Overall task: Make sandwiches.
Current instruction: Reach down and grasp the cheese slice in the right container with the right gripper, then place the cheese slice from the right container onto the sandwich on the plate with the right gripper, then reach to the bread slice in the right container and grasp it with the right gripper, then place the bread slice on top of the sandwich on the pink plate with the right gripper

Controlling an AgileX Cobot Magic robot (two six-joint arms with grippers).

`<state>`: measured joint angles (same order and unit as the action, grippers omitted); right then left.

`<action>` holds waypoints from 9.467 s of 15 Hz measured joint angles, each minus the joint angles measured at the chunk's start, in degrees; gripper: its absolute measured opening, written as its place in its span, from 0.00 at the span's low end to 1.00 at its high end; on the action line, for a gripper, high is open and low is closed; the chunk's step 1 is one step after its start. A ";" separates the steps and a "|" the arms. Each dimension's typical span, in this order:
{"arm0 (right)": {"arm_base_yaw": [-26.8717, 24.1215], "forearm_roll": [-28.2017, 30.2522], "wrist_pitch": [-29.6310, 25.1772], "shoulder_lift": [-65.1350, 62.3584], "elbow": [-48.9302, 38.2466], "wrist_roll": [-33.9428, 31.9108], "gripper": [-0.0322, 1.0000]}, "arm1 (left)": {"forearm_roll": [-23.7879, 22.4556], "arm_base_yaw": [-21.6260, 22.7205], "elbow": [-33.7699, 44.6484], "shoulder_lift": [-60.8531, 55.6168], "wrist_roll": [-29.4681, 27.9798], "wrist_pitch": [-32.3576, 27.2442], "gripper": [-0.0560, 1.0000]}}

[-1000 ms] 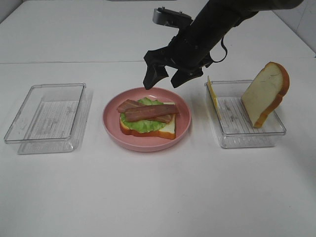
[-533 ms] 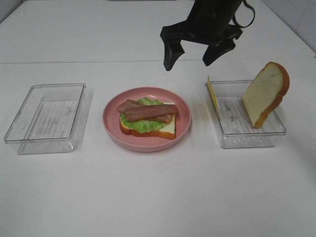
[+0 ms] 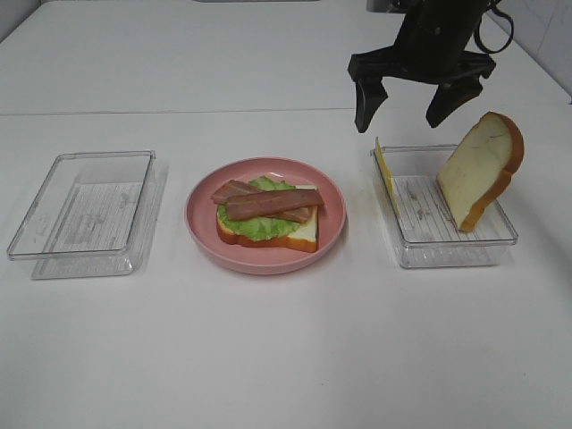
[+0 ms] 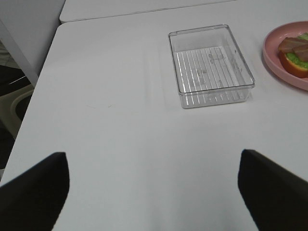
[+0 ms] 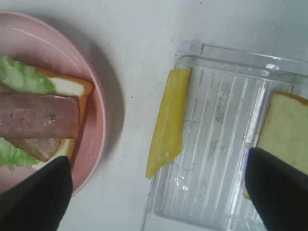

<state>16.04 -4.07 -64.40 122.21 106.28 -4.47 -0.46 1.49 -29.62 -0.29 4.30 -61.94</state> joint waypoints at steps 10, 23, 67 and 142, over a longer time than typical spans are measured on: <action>-0.06 -0.86 -0.74 11.12 6.93 -0.11 0.89 | 0.00 0.00 0.00 0.00 0.00 0.00 0.88; -0.06 -0.80 -1.20 12.49 6.99 -0.23 0.60 | 0.00 0.00 0.00 0.00 0.00 0.00 0.88; 1.43 -65.83 10.43 8.71 -15.07 36.10 0.05 | 0.00 0.00 0.00 0.00 0.00 0.00 0.88; -17.82 -5.50 -5.50 4.81 -1.60 2.75 0.25 | 0.00 0.00 0.00 0.00 0.00 0.00 0.88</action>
<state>-1.78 -9.57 -69.90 127.02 104.68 -1.72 -0.46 1.49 -29.62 -0.29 4.30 -61.94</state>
